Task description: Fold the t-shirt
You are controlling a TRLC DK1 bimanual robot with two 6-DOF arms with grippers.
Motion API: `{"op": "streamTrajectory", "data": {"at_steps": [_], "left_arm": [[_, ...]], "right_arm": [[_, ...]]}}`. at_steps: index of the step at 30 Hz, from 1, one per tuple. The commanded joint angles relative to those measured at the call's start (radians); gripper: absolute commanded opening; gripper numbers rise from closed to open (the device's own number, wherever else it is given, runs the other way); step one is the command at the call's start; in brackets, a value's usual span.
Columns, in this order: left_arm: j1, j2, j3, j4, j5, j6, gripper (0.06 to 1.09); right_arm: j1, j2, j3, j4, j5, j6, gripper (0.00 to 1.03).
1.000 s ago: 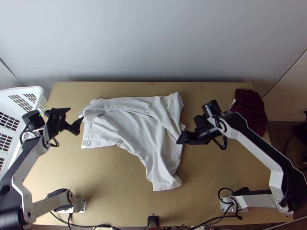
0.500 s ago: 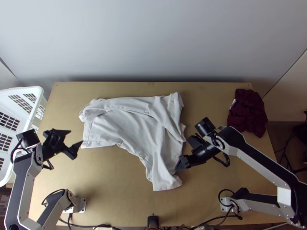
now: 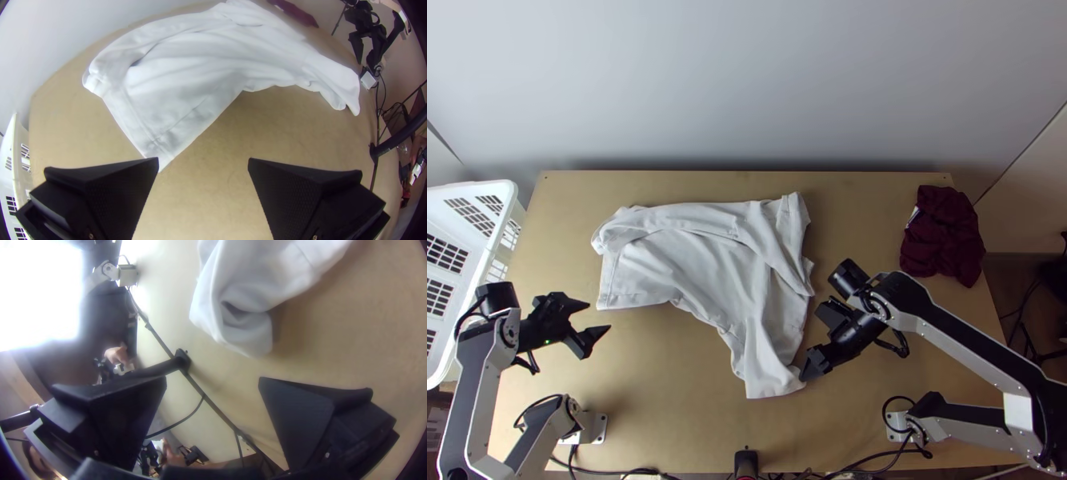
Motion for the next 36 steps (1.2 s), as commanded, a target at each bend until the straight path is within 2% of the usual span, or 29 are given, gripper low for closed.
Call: {"op": "streamTrajectory", "data": {"at_steps": [1, 5, 16, 20, 23, 26, 27, 28, 30, 31, 32, 36], "left_arm": [[-0.006, 0.08, -0.035, 0.074, -0.011, -0.003, 1.03], [-0.006, 0.104, -0.038, 0.128, -0.016, -0.027, 1.03], [-0.054, 0.132, -0.045, 0.251, -0.017, -0.139, 1.03], [-0.058, 0.132, -0.038, 0.257, -0.016, -0.142, 1.03], [-0.063, 0.13, -0.038, 0.257, -0.016, -0.146, 1.03], [-0.071, 0.132, -0.04, 0.267, -0.016, -0.162, 1.03], [-0.077, 0.132, -0.04, 0.277, -0.016, -0.17, 1.03], [-0.08, 0.132, -0.04, 0.278, -0.016, -0.173, 1.03], [-0.091, 0.13, -0.038, 0.281, -0.016, -0.182, 1.03], [-0.092, 0.13, -0.035, 0.283, -0.016, -0.19, 1.03], [-0.092, 0.13, -0.034, 0.283, -0.016, -0.192, 1.03], [-0.085, 0.132, -0.031, 0.315, -0.017, -0.198, 1.03]], "right_arm": [[0.03, 0.056, -0.001, -0.003, 0.001, -0.027, 0.96], [0.085, 0.123, -0.001, 0.037, 0.062, -0.022, 0.96], [0.205, 0.284, 0.021, 0.162, 0.128, 0.006, 0.96], [0.21, 0.316, 0.016, 0.175, 0.162, 0.006, 0.96], [0.21, 0.323, 0.002, 0.204, 0.171, 0.004, 0.85], [0.208, 0.339, 0.004, 0.218, 0.182, 0.006, 0.84], [0.208, 0.339, 0.005, 0.224, 0.187, 0.004, 0.8], [0.208, 0.333, 0.005, 0.244, 0.188, 0.006, 0.66], [0.208, 0.335, 0.007, 0.259, 0.188, -0.002, 0.25], [0.21, 0.335, 0.008, 0.264, 0.188, -0.008, 0.09], [0.213, 0.336, 0.008, 0.265, 0.188, -0.011, 0.03], [0.223, 0.329, 0.001, 0.281, 0.188, -0.004, 0.03]]}}
